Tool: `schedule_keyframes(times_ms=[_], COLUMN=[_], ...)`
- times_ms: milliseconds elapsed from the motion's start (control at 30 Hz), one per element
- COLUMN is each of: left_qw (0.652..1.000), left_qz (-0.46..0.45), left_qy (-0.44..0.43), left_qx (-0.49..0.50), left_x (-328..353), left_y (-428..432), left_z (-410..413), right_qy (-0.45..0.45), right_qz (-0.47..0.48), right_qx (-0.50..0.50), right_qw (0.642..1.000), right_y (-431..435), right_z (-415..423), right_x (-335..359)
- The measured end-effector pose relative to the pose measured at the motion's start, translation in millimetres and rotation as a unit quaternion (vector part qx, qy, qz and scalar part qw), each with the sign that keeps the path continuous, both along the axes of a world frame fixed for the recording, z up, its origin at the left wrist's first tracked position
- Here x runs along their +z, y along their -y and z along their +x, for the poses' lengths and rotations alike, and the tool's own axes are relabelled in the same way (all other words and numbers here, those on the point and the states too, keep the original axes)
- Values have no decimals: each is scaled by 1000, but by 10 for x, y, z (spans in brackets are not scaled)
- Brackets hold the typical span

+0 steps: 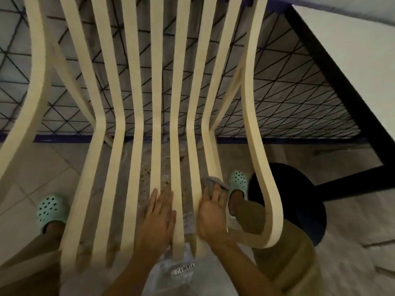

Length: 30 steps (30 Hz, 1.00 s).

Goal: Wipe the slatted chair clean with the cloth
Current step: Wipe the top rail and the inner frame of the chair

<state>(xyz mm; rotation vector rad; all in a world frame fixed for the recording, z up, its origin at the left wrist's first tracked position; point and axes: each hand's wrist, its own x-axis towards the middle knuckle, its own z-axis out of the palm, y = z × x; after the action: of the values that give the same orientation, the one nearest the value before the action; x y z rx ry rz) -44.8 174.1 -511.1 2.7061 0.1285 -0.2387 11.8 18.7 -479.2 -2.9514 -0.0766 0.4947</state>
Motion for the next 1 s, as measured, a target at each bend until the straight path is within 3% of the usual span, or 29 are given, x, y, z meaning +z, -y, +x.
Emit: schedule_keyframes(times_ms=[67, 167, 300, 433, 700, 900, 1000], left_qw=[1000, 1000, 999, 999, 999, 1000, 999], left_qz=[-17, -10, -36, -41, -33, -3, -16], left_qy=[-1, 11, 16, 5, 19, 8, -41], left_qx=[5, 6, 8, 19, 21, 12, 4], left_x=[-37, -58, -66, -72, -55, -51, 43], left_y=[-12, -11, -15, -24, -44, -39, -21], left_z=[11, 31, 43, -10, 0, -18, 15], right_qy=[-39, -9, -36, -21, -23, -61, -76], right_qz=[5, -3, 10, 25, 39, -3, 68], right_qx=[-11, -5, -33, -47, -24, -17, -44], right_qw=[999, 1000, 999, 998, 999, 998, 994], right_y=[-59, -147, -289, -376, 4, 322, 479], right_z=[318, 835, 1488, 1628, 402, -593, -817], right_x=[27, 58, -48, -119, -8, 208, 258])
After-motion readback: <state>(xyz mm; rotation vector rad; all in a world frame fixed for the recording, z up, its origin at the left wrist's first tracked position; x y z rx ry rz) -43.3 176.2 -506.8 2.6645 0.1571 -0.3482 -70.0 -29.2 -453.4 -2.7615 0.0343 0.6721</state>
